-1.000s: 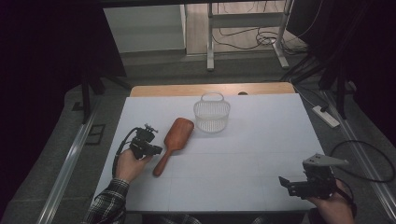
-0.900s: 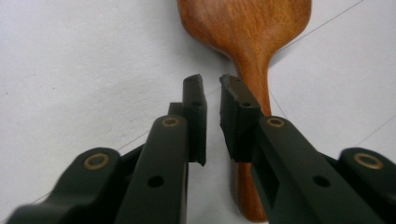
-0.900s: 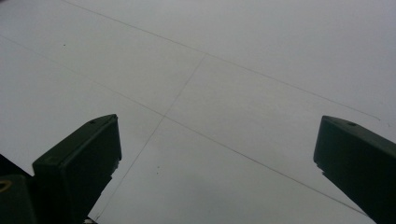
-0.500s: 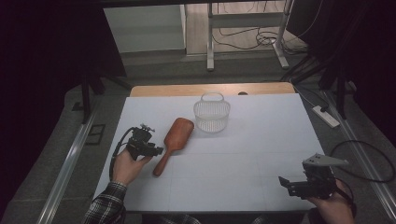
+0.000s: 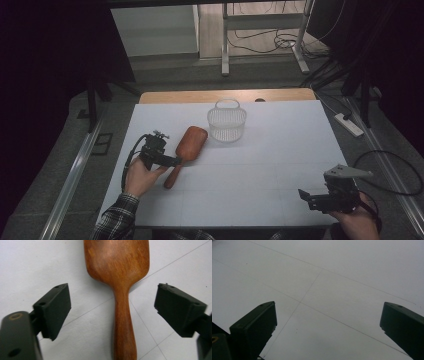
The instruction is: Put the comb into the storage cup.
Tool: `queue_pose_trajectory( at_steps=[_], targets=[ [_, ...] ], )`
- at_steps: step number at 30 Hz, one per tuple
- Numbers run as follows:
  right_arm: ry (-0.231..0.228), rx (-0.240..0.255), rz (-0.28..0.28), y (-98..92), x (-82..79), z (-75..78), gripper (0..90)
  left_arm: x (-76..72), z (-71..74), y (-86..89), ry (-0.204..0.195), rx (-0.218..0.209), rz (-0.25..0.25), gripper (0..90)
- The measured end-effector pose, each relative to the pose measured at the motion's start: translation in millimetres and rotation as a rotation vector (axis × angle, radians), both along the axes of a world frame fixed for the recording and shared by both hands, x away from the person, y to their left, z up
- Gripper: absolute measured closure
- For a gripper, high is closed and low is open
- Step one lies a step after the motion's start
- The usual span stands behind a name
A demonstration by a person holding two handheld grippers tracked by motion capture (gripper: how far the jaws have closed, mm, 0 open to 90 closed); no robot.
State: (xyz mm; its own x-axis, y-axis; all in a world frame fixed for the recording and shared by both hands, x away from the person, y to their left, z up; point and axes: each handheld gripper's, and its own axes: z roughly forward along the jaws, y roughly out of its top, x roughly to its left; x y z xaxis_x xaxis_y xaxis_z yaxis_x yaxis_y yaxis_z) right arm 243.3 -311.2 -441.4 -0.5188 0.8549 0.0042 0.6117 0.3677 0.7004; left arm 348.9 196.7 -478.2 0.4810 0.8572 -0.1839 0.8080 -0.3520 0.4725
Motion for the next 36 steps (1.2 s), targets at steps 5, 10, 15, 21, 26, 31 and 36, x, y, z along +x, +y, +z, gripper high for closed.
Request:
queue_pose_trajectory(
  at_steps=[5, 10, 15, 21, 26, 31, 36],
  targets=[
    [0.001, -0.001, 0.001, 0.0, 0.0, 0.0, 1.0, 2.3, -1.6, -6.3, 0.007, 0.010, -0.027, 1.2],
    [0.002, -0.001, 0.002, 0.1, 0.1, -0.1, 0.9, 3.3, -0.2, -13.3, -0.010, 0.005, -0.070, 0.0],
    [0.002, -0.002, 0.002, 0.2, 0.1, -0.1, 0.9, 4.7, -2.7, -18.5, -0.016, 0.035, -0.082, 0.0],
    [0.003, -0.002, 0.002, 0.2, 0.1, -0.2, 0.9, 7.1, -11.4, -17.2, -0.011, 0.046, -0.076, 0.0],
    [0.003, -0.002, 0.002, 0.1, 0.1, -0.2, 0.9, 8.0, -18.9, -17.4, -0.014, 0.058, -0.077, 0.0],
    [0.003, -0.002, 0.003, 0.1, 0.0, -0.1, 0.9, 9.4, -29.0, -18.7, 0.013, 0.068, -0.092, 0.0],
    [0.003, -0.002, 0.004, 0.2, 0.0, -0.1, 0.9, 9.6, -34.1, -20.5, 0.020, 0.064, -0.098, 0.0]
  ],
)
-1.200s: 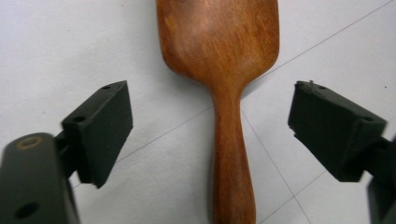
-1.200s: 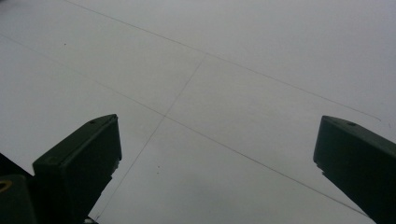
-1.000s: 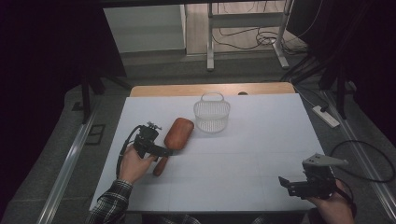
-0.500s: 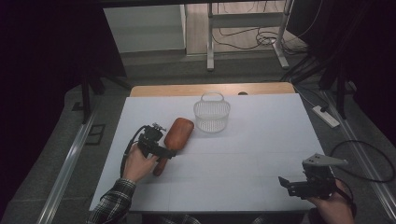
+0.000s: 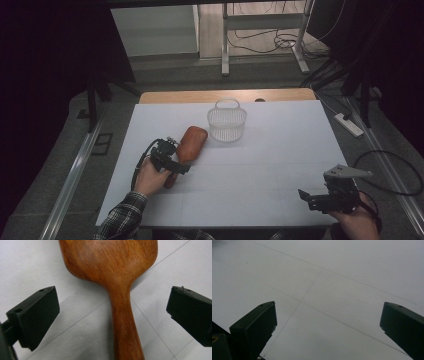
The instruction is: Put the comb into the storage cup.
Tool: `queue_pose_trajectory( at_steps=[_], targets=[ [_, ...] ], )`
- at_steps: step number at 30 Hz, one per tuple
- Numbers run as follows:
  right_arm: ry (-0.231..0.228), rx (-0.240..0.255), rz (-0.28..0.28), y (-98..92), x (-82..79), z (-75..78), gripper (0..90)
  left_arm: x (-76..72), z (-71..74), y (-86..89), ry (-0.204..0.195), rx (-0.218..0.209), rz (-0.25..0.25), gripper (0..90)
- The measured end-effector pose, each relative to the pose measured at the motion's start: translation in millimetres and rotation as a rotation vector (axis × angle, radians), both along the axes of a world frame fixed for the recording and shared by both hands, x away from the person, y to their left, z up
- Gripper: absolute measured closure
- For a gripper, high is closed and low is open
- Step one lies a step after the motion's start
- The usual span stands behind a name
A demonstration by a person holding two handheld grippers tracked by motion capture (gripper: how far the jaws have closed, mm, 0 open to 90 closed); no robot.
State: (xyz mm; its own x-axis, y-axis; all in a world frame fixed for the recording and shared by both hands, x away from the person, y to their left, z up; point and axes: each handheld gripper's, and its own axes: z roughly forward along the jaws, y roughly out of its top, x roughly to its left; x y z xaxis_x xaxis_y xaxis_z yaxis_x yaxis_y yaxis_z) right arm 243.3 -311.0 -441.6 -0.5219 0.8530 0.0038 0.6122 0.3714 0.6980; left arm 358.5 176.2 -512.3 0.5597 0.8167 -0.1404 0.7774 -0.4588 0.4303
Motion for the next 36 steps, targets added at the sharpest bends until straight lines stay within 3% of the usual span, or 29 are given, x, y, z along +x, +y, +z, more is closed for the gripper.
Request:
queue_pose_trajectory(
  at_steps=[8, 11, 18, 21, 29, 36],
  targets=[
    [0.002, -0.001, 0.002, 0.0, 0.0, 0.0, 0.9, 1.5, -4.0, -2.3, 0.041, 0.002, 0.002, 0.0],
    [0.003, -0.002, 0.002, 0.2, 0.2, -0.1, 0.9, 2.0, -4.9, -4.8, 0.054, 0.028, 0.010, 0.0],
    [0.003, -0.001, 0.002, 0.1, 0.2, -0.1, 0.9, 1.0, -3.4, -6.7, 0.044, 0.041, -0.004, 0.4],
    [0.003, -0.002, 0.002, 0.1, 0.2, -0.1, 0.9, -0.9, -2.4, -8.7, 0.023, 0.070, -0.010, 7.3],
    [0.003, -0.003, 0.002, 0.2, 0.2, -0.2, 0.9, -1.9, -0.4, -10.4, 0.016, 0.079, -0.023, 40.6],
    [0.003, -0.003, 0.002, 0.3, 0.2, -0.2, 0.9, 0.4, 0.3, -8.8, 0.013, 0.067, -0.011, 54.1]
  ],
)
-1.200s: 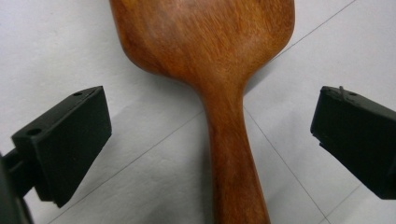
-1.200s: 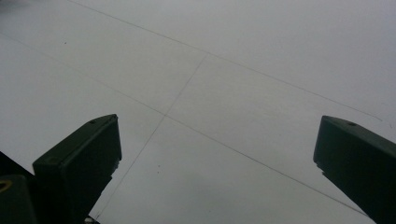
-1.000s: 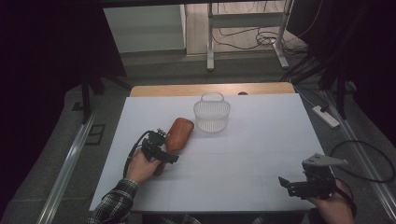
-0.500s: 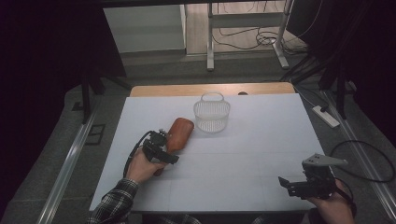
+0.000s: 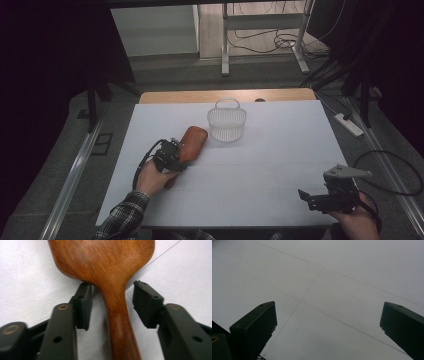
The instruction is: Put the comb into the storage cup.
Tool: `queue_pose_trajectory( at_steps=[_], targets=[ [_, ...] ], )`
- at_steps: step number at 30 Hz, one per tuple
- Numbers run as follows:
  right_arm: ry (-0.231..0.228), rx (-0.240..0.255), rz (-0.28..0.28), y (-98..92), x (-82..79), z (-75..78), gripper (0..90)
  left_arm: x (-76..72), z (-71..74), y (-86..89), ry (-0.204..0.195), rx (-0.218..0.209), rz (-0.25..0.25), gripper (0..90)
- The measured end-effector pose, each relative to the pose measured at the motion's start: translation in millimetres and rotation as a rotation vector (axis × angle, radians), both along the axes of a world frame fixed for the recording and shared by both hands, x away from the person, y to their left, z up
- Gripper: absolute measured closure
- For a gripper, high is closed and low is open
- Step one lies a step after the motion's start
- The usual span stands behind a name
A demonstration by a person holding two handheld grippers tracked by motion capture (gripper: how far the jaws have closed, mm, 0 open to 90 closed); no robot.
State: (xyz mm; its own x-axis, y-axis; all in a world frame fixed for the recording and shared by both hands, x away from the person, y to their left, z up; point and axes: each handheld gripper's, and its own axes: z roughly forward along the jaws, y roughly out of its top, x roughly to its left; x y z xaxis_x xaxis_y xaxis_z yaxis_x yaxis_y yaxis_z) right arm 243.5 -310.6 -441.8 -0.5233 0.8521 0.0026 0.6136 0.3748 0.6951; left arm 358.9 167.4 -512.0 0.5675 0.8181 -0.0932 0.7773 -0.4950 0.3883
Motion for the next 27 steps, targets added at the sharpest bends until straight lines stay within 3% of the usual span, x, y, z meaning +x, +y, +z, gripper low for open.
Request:
queue_pose_trajectory(
  at_steps=[6, 9, 18, 27],
  targets=[
    [0.000, 0.000, 0.000, 0.0, -0.1, 0.0, 1.0, 2.9, -1.1, 2.9, 0.027, -0.024, 0.026, 64.8],
    [0.000, 0.000, -0.001, 0.0, -0.1, 0.0, 0.9, 3.1, -0.3, 6.3, 0.014, -0.020, 0.024, 70.7],
    [-0.005, 0.006, 0.000, -0.8, -0.6, 0.4, 1.0, 5.4, 0.9, 10.7, 0.013, -0.061, 0.021, 71.9],
    [-0.006, 0.006, 0.000, -0.8, -0.8, 0.5, 1.0, 2.9, 3.9, 12.7, -0.007, -0.062, 0.022, 71.9]
  ],
)
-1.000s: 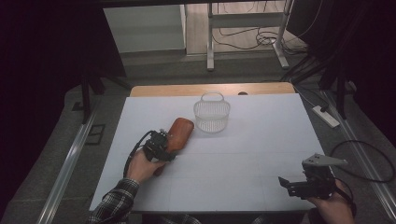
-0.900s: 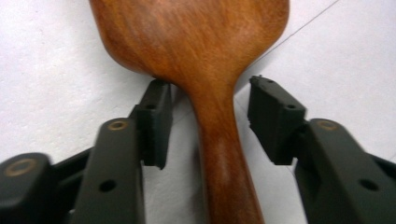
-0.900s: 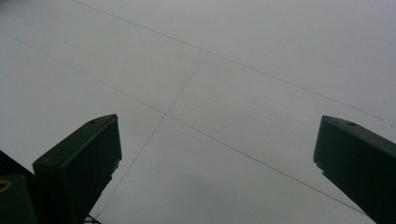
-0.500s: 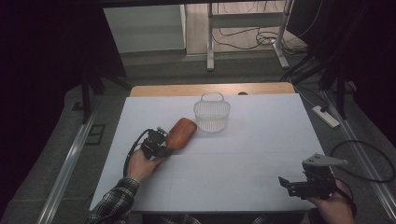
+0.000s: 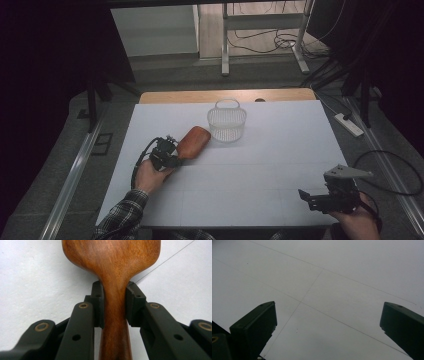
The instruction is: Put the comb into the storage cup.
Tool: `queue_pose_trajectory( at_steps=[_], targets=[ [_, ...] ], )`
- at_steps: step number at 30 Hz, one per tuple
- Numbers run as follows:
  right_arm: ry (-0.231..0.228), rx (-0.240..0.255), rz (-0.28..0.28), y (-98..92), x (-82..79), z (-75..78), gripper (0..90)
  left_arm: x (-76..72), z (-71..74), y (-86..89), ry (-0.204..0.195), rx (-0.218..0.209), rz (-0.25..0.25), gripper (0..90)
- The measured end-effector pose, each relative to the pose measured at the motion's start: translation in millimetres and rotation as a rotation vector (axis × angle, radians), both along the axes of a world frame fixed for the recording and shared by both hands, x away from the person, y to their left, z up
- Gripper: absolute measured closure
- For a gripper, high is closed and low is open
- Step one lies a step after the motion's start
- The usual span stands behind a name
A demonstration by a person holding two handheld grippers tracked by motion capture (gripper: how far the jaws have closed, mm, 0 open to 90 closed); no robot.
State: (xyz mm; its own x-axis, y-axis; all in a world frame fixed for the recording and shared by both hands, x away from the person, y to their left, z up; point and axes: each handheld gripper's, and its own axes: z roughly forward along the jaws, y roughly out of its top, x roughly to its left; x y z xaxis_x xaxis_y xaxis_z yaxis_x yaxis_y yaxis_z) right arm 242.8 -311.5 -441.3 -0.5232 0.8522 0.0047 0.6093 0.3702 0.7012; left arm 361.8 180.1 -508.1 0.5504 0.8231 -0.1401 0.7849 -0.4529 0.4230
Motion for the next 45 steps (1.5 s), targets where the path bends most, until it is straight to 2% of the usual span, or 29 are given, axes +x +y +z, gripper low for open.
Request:
queue_pose_trajectory(
  at_steps=[15, 25, 34, 45],
  targets=[
    [-0.003, -0.001, -0.001, 0.2, -0.3, 0.1, 1.0, -11.9, 15.5, 13.9, -0.062, -0.080, 0.024, 71.8],
    [-0.003, -0.002, 0.000, 0.3, -0.5, 0.4, 1.0, -21.3, 25.9, 22.0, -0.109, -0.125, 0.023, 71.7],
    [-0.009, 0.000, 0.001, 0.4, -0.8, 0.6, 0.9, -31.0, 37.0, 26.1, -0.162, -0.155, 0.018, 71.7],
    [-0.023, 0.009, 0.012, 0.3, -2.2, 1.6, 0.0, -41.4, 44.2, 27.4, -0.199, -0.192, 0.010, 71.7]
  ],
)
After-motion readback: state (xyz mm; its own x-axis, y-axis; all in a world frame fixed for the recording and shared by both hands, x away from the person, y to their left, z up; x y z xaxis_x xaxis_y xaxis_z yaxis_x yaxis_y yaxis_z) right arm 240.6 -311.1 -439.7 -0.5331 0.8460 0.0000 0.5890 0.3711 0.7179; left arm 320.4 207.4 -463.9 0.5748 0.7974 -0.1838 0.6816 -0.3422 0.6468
